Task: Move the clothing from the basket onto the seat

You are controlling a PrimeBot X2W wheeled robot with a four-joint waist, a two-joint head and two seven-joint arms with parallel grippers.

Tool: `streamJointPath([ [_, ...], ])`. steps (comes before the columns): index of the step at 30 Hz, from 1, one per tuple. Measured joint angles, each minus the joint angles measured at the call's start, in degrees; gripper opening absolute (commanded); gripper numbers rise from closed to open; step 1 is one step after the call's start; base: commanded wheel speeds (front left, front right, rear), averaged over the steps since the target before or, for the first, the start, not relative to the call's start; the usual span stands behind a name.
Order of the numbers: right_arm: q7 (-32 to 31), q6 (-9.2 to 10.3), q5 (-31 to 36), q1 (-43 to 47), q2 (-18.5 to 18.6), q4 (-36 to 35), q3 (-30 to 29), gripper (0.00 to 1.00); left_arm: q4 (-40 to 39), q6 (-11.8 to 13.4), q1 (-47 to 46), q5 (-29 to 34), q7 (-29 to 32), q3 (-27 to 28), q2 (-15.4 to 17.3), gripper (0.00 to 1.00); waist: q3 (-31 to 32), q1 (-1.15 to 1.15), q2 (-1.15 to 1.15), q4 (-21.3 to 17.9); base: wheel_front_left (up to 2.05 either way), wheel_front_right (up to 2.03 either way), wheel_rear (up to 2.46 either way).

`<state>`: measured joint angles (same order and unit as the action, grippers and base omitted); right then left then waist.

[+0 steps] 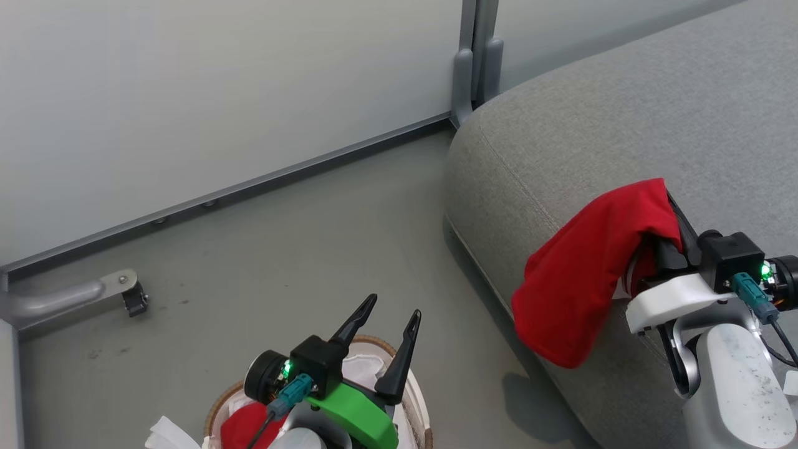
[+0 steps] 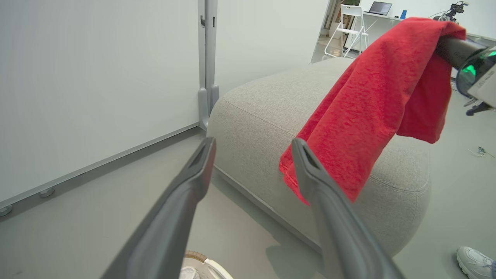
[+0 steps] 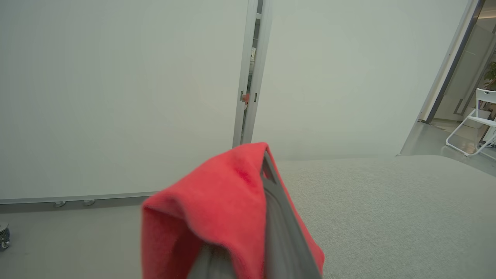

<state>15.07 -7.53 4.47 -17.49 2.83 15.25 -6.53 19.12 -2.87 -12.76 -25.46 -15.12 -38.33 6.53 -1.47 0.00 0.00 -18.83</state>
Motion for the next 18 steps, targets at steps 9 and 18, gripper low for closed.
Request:
streamJointPath([
  [9, 0.0, 0.0, 0.43, -1.69, -0.03, -0.18, -2.32, 0.0, 1.35, -1.2, -1.46, 1.72, 0.0, 0.46, -0.21, 1.0, -4.64, 0.0, 0.0, -1.64, 0.0, 0.0, 0.0],
  [18, 0.0, 0.0, 5.65, -15.0, 2.92, 3.97, -6.76, 0.0, 1.64, -1.77, -4.61, 3.37, 0.0, 0.53, 0.31, 1.0, -9.77, 0.0, 0.0, 0.16, 0.0, 0.0, 0.0],
])
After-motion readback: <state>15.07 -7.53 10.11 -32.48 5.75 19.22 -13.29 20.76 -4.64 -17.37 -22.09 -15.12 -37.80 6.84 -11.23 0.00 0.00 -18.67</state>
